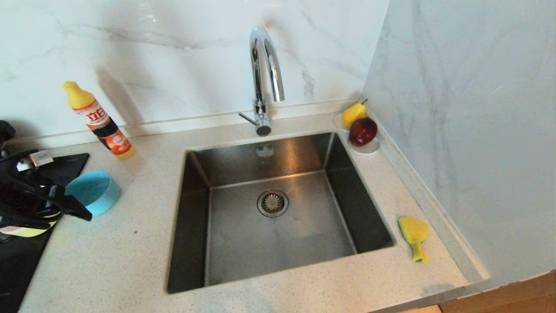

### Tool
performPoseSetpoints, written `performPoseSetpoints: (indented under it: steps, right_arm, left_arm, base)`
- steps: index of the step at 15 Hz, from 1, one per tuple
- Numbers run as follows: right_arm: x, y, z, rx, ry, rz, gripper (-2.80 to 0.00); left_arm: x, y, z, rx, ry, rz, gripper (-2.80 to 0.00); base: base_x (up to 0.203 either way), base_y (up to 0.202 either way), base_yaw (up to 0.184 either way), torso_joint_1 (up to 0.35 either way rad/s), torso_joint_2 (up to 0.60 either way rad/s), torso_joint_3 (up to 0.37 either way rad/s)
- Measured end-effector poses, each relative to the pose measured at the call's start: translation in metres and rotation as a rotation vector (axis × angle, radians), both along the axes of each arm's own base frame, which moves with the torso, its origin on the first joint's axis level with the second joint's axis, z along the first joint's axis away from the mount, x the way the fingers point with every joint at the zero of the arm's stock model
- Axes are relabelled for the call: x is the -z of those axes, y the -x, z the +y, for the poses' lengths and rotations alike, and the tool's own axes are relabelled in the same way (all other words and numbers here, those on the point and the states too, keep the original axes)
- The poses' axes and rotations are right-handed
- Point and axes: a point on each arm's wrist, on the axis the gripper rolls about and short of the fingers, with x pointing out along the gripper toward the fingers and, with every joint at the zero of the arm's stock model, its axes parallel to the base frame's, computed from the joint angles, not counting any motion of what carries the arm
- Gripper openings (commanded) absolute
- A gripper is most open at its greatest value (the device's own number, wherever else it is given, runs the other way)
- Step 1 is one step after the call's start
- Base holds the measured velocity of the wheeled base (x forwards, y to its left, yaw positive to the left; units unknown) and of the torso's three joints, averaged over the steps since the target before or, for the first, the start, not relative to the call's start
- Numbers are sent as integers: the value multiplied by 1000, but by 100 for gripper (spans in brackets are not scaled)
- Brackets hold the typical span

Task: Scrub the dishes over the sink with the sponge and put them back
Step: Place the bowl on the bowl

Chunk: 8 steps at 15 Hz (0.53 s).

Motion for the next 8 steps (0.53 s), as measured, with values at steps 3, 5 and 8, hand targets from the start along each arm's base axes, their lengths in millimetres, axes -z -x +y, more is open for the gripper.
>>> performPoseSetpoints:
  steps: [3,5,8]
  right_arm:
    - [0,0,0,0,1,0,-280]
    - [0,0,0,0,1,0,-280]
    - [0,0,0,0,0,0,-280]
  left_arm:
    - [7,-1,-1,-4,16,15,0]
    - [8,-2,-1,-9,23,18,0]
    - [13,-3,-1,-7,33,32,0]
  base:
    - [0,0,0,0,0,0]
    - [0,0,0,0,0,0]
    - [0,0,0,0,0,0]
